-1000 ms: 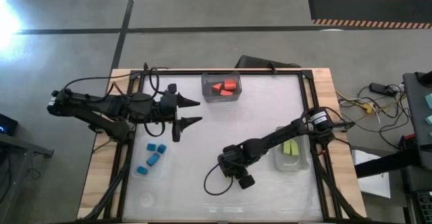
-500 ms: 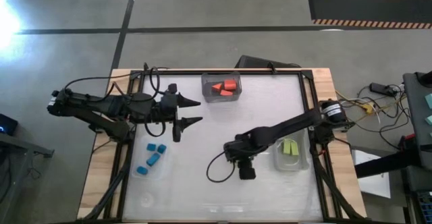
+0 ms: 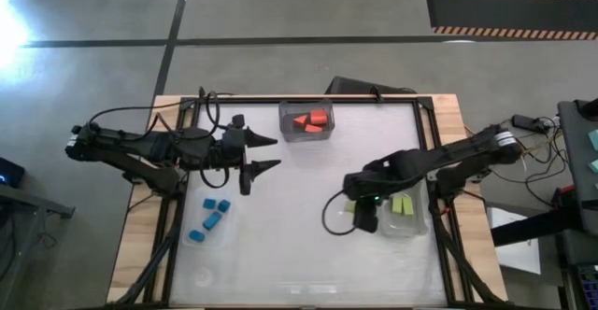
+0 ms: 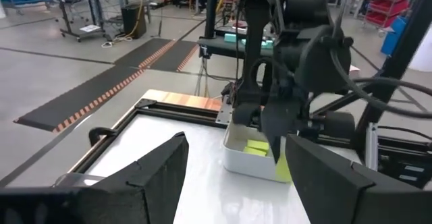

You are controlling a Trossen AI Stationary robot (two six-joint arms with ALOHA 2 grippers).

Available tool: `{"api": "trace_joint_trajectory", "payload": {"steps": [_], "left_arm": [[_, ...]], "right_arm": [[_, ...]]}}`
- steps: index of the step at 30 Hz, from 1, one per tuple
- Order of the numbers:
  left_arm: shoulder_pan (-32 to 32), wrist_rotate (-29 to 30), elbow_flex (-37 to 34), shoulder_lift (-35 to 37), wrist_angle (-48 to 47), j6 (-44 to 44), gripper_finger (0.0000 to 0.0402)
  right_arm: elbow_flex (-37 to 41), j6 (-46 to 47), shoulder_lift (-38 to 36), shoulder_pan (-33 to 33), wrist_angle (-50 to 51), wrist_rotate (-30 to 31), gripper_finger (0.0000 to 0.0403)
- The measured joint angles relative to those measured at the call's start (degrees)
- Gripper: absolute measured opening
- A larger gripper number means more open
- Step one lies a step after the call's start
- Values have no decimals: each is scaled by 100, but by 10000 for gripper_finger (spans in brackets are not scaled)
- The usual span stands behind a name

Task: Sort & place blocks by color
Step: Put the green block into the gray bin

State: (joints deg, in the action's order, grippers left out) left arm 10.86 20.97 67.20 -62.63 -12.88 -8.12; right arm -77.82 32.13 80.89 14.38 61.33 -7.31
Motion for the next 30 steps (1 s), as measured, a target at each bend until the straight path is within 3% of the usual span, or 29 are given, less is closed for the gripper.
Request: {"api": "trace_joint_trajectory", "payload": {"steps": [10, 20, 30], "left_arm": [[2, 57, 0, 0, 39, -11, 233], [0, 75, 2, 0, 44, -15, 233], [0, 248, 2, 0, 44, -17, 233]], "right_arm": [[952, 697, -1163, 378, 608, -2, 116], [2565, 1953, -2394, 1266, 574, -86, 116], [3390, 2064, -2557, 1461, 240, -160, 116]]}}
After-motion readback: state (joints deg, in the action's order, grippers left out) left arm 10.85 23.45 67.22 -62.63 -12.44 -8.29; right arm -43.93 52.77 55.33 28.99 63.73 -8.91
